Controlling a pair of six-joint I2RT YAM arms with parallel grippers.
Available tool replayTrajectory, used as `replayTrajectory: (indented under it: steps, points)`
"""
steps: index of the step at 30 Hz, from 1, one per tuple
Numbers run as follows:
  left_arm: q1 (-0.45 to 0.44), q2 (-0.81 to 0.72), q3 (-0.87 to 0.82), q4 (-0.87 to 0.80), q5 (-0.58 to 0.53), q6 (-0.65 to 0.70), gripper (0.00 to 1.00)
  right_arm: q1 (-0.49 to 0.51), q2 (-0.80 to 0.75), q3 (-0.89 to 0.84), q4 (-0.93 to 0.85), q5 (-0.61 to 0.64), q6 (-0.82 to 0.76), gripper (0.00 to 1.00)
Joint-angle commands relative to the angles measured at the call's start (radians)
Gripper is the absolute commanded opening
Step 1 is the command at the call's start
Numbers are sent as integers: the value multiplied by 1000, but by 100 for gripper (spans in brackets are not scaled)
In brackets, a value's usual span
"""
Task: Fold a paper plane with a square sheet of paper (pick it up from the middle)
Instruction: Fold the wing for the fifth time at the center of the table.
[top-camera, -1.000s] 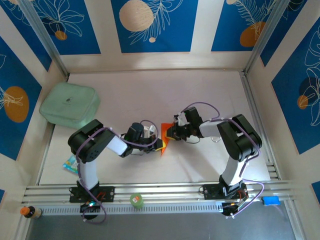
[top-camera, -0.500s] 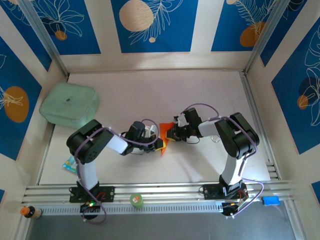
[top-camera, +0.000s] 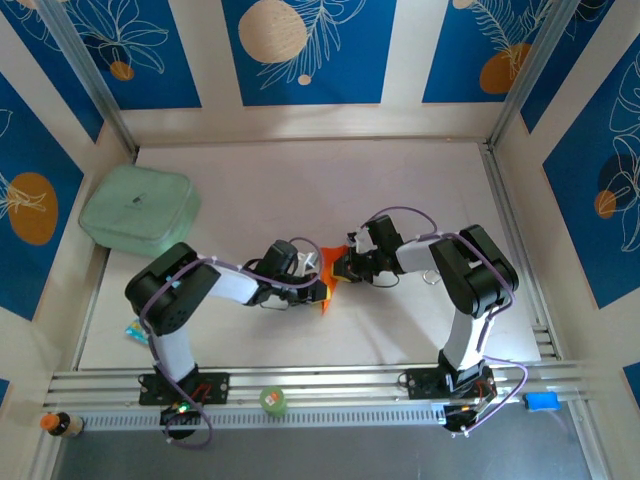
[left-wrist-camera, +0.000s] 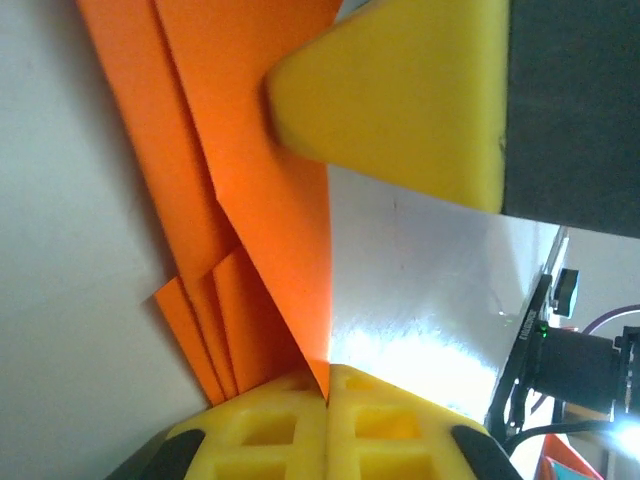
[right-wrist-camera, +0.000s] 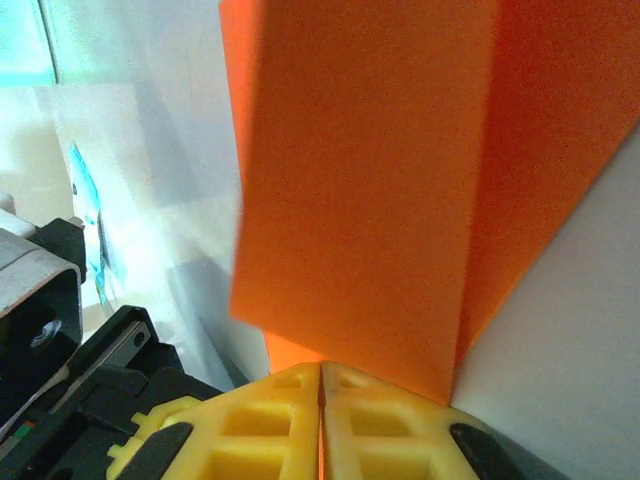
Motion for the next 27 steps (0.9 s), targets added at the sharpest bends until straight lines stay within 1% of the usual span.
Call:
replayTrajectory:
  steps: [1,2,3,5,9,12,14,19,20,25,27]
  points:
    - [-25,8,-43,-259,5,41,4,3,43,6,-73,59,-4,9]
    - [-26,5,-41,-261,7,41,10,5,43,6,-74,57,-4,9]
    - [-25,3,-43,-259,13,41,13,6,43,4,-74,62,-4,9]
    - [-28,6,-41,-250,42,42,14,7,44,6,-79,68,-4,9]
    - [-35,-9,-44,-276,35,49,17,11,46,3,-75,71,-2,8]
    - [-38,-29,-57,-279,24,44,16,14,48,6,-85,80,1,8]
    - [-40,-39,-62,-284,23,44,14,17,50,10,-93,83,-1,7]
    - [-45,-37,-64,-280,31,44,1,24,54,13,-103,90,-1,7]
    - [-46,-37,-64,-279,31,44,0,24,54,14,-106,93,-2,7]
    - [-48,-24,-63,-278,53,47,0,28,53,21,-124,104,-6,7]
    - [-52,-27,-66,-284,54,50,8,30,53,23,-129,110,-4,7]
